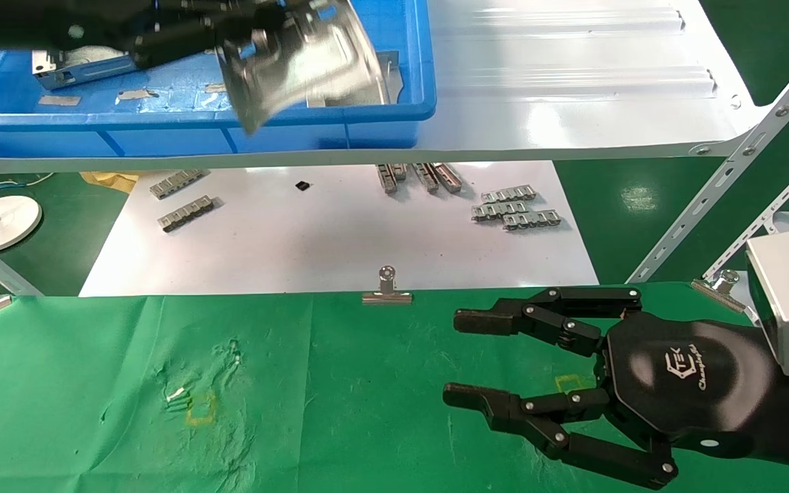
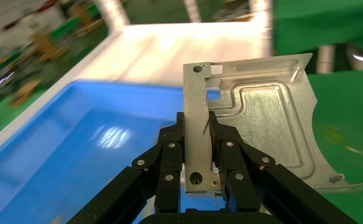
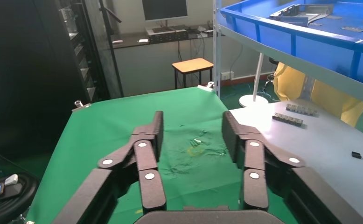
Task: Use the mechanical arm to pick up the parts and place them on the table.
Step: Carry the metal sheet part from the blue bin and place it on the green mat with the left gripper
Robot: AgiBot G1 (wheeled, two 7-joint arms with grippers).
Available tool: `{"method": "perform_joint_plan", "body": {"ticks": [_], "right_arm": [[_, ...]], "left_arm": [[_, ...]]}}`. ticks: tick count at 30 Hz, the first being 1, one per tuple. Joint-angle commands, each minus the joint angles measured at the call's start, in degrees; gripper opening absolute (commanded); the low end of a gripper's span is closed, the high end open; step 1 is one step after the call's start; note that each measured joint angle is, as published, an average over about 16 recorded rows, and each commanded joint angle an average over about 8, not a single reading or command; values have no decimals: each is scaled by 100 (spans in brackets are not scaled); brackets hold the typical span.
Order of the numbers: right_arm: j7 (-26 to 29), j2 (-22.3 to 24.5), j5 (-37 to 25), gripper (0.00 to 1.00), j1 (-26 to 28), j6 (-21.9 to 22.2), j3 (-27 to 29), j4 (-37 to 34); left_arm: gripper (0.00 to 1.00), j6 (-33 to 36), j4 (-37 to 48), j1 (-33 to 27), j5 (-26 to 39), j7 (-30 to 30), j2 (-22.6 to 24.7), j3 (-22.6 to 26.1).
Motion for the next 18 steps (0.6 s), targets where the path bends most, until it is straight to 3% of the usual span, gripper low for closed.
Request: {"method": "perform_joint_plan", "body": {"ticks": [1, 6, 12, 15, 18], "right_arm": [[0, 0, 0, 100, 0, 0, 0, 0], [0, 0, 0, 100, 0, 0, 0, 0], [0, 0, 0, 100, 0, 0, 0, 0], [0, 0, 0, 100, 0, 0, 0, 0], [0, 0, 0, 100, 0, 0, -1, 0]], "left_arm": [[0, 403, -32, 9, -14, 220, -56, -12], [0, 491, -1189, 594, -716, 524, -497, 293], [0, 449, -3190, 1524, -1996, 490, -1575, 1152], [0, 401, -3714, 1792, -2090, 634, -2012, 1677], [0, 353, -3881, 1927, -1739, 1004, -2208, 2188]]}}
